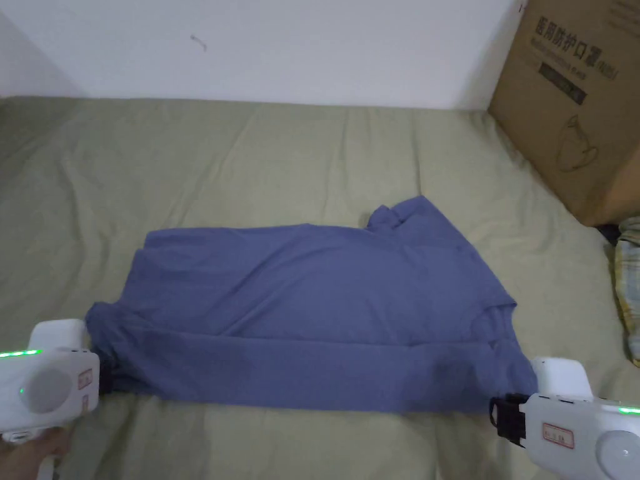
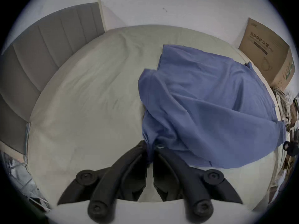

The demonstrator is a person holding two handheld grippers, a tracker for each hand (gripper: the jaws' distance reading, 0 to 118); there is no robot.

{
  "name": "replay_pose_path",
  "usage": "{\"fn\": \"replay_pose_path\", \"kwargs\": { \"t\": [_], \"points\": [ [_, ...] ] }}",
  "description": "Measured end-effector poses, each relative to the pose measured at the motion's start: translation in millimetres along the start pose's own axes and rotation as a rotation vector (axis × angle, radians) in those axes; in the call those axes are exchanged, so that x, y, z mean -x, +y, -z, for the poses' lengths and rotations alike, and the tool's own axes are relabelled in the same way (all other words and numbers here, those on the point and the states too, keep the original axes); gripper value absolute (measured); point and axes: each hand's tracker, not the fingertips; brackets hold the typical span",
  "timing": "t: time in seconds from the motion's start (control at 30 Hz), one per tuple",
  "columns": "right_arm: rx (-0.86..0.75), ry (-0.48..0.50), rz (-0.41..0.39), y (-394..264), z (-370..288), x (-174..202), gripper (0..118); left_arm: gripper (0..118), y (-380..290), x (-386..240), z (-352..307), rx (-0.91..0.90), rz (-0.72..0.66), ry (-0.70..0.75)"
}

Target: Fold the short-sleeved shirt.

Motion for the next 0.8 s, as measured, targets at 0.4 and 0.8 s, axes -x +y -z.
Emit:
{"fn": "replay_pose_path", "kwargs": {
  "t": [0.4, 0.8],
  "points": [
    [0.003, -0.091, 0.211, 24.1, 30.6, -68.2, 69, 5, 7.5, 6.1, -21.6, -0.024, 0.015, -0.027],
    [0.018, -0.096, 0.157, 31.7, 29.3, -51.6, 6, 5, 13.9, 13.8, -48.2, -0.044, 0.011, -0.075]
  ]
}}
